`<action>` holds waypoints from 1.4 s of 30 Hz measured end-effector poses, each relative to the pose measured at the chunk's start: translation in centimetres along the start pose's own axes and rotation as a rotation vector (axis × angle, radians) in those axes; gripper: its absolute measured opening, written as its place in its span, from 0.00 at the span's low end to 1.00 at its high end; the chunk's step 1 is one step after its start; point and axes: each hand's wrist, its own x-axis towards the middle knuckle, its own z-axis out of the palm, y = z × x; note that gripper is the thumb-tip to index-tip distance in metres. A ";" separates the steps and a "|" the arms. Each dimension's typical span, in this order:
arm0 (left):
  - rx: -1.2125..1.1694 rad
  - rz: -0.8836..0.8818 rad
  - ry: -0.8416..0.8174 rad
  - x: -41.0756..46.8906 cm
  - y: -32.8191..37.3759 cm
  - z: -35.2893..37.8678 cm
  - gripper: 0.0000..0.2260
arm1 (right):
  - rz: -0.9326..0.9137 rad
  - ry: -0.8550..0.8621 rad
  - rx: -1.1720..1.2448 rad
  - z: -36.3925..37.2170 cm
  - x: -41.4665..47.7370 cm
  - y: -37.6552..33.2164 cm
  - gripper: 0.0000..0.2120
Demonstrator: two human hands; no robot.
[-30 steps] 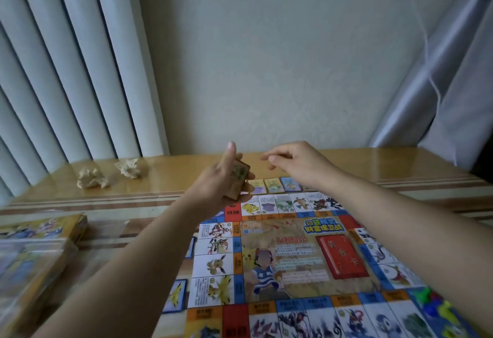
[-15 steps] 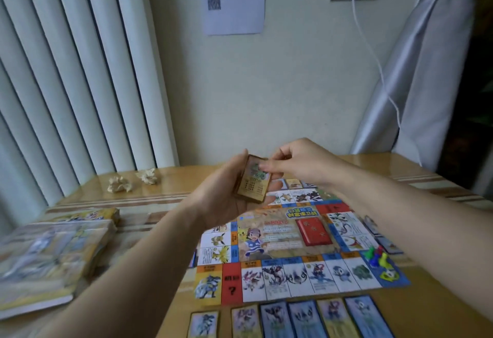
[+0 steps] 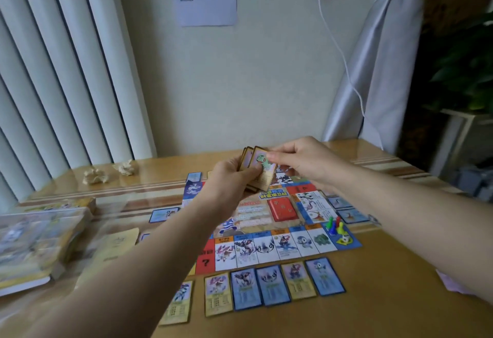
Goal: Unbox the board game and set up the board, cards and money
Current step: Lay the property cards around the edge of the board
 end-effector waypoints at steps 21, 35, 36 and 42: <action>1.445 0.194 -0.566 -4.1 -9.0 6.5 0.22 | 0.236 -0.098 -0.583 -4.1 -8.6 14.3 0.09; 1.465 0.225 -0.668 -4.8 -9.0 6.7 0.24 | 0.117 0.015 -0.671 -2.8 -9.1 15.9 0.10; 1.337 0.208 -0.603 -4.6 -8.5 6.6 0.23 | 0.107 0.025 -0.715 -2.9 -9.1 15.7 0.11; -0.107 -0.350 -0.235 -3.7 -6.1 5.1 0.24 | -0.040 0.096 -0.489 -3.3 -7.7 11.2 0.06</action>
